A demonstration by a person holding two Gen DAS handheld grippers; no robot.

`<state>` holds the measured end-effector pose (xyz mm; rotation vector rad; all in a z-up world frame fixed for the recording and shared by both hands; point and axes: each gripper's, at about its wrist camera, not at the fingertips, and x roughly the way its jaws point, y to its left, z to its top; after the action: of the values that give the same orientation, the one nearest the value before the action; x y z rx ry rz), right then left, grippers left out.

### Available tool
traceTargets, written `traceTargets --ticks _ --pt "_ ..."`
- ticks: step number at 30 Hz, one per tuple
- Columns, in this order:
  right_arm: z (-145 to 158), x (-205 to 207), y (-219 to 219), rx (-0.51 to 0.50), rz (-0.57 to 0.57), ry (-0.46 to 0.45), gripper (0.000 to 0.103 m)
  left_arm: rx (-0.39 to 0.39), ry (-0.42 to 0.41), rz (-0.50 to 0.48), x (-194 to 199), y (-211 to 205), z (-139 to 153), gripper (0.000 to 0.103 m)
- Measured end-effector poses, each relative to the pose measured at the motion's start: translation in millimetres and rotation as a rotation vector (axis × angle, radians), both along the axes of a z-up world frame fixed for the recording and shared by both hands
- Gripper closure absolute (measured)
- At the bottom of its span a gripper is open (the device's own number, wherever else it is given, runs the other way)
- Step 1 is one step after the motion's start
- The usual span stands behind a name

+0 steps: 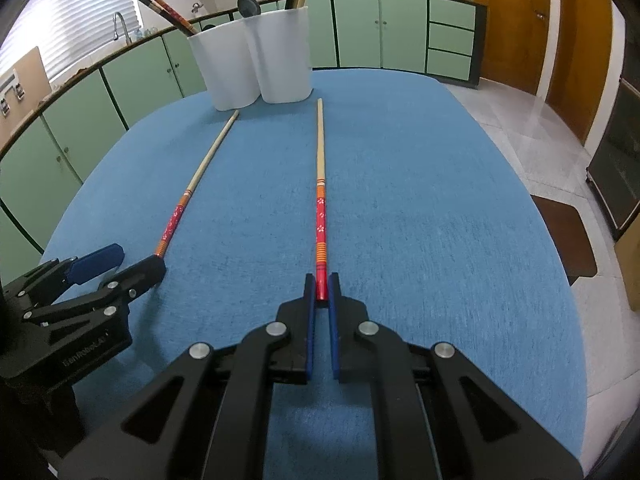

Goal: Organize utensils
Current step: 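Grasp one red-patterned chopstick with the right tool and pull it aside, then grasp the other red-patterned chopstick with the left tool, then lift both red chopsticks into the white holder and open both tools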

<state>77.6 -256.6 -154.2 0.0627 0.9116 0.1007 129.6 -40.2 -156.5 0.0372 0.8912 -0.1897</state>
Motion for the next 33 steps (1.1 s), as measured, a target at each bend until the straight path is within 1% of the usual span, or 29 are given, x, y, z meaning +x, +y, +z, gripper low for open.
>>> traceTargets --ticks 4,5,7,9,10,12,13,17,20,23,26,29,33 --pt "-0.8 1.3 -1.0 0.013 0.003 0.001 0.097 0.006 -0.008 0.019 -0.6 -2.2 -0.1 0.062" --pt "-0.9 1.0 -2.0 0.018 0.003 0.001 0.097 0.006 -0.009 0.026 -0.5 -1.5 0.0 0.067" --pt "-1.2 0.7 -2.8 0.024 0.003 0.0 0.097 0.005 -0.01 0.039 0.1 -0.1 -0.4 0.073" --pt "-1.6 0.4 -2.8 0.023 0.003 -0.001 0.097 -0.001 -0.01 0.054 -0.3 2.5 -0.1 0.082" --pt "-1.7 0.3 -2.6 0.021 0.004 -0.001 0.097 -0.004 -0.01 0.06 -0.2 3.6 0.1 0.084" --pt "-2.1 0.2 -2.2 0.018 0.004 -0.003 0.097 -0.008 -0.01 0.067 0.4 5.5 0.2 0.092" --pt "-2.0 0.2 -2.2 0.016 0.005 -0.003 0.097 -0.008 -0.01 0.068 0.5 5.5 0.2 0.093" --pt "-1.6 0.0 -2.0 0.014 0.004 -0.004 0.097 0.002 -0.014 0.065 -0.4 4.2 0.6 0.095" --pt "-0.8 -0.8 -1.9 0.014 0.004 -0.006 0.098 -0.011 -0.019 0.067 -1.0 6.0 1.9 0.097" --pt "2.3 -2.9 -1.8 0.018 0.004 -0.013 0.098 -0.025 -0.032 0.072 -4.4 10.3 7.1 0.097" --pt "8.5 -7.3 -0.9 0.013 0.009 -0.027 0.098 -0.013 -0.054 0.069 -10.0 11.8 14.1 0.097" --pt "19.1 -11.8 0.8 0.006 0.018 -0.048 0.098 -0.015 -0.084 0.063 -16.5 15.8 27.8 0.097" --pt "44.3 -17.5 2.5 -0.011 0.035 -0.101 0.098 -0.015 -0.122 0.054 -24.2 17.6 46.1 0.097"
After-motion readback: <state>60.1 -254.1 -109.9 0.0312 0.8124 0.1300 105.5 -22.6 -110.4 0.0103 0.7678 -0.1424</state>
